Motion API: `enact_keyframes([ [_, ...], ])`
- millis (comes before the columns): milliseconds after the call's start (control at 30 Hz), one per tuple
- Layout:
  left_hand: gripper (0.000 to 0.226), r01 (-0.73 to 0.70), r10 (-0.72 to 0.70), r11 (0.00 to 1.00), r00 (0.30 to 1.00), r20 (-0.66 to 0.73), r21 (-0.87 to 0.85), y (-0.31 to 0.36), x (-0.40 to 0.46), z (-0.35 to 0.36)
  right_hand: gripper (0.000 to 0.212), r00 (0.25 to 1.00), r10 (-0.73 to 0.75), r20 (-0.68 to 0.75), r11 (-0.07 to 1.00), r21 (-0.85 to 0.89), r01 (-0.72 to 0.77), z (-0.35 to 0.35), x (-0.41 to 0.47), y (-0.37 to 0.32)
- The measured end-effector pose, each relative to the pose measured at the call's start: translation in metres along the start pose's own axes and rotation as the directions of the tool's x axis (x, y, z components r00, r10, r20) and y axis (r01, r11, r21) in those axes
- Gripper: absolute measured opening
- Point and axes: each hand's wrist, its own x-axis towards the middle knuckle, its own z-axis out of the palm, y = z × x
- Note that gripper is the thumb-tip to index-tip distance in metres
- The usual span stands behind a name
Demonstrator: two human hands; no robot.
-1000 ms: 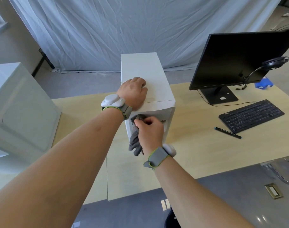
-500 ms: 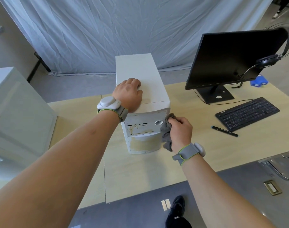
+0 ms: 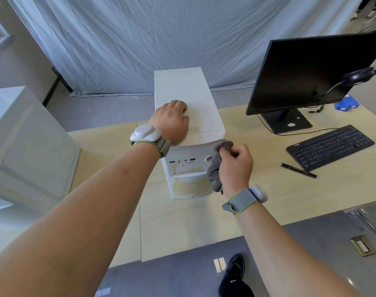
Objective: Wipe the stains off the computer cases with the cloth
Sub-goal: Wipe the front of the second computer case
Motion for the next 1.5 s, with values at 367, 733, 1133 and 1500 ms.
enact_keyframes([
  [367,0.032,0.012,-0.013,1.0,1.0,-0.004,-0.009,-0.001,-0.002,0.0,0.021,0.988,-0.121,0.1,0.99,-0.054,0.127,0.02,-0.031,-0.005],
  [733,0.032,0.02,-0.02,0.999,1.0,-0.004,-0.029,-0.004,-0.002,-0.001,0.02,0.977,-0.056,0.207,0.995,-0.073,0.072,0.046,-0.057,0.009],
  [1133,0.033,0.021,-0.022,0.999,1.0,-0.012,-0.047,-0.002,0.001,-0.002,0.022,0.97,0.024,0.241,0.996,-0.091,-0.002,0.066,-0.066,0.02],
  [1500,0.033,0.029,-0.031,0.998,0.999,-0.026,-0.051,-0.002,0.0,-0.001,0.026,0.964,0.05,0.259,0.997,-0.061,-0.036,0.073,-0.066,0.017],
])
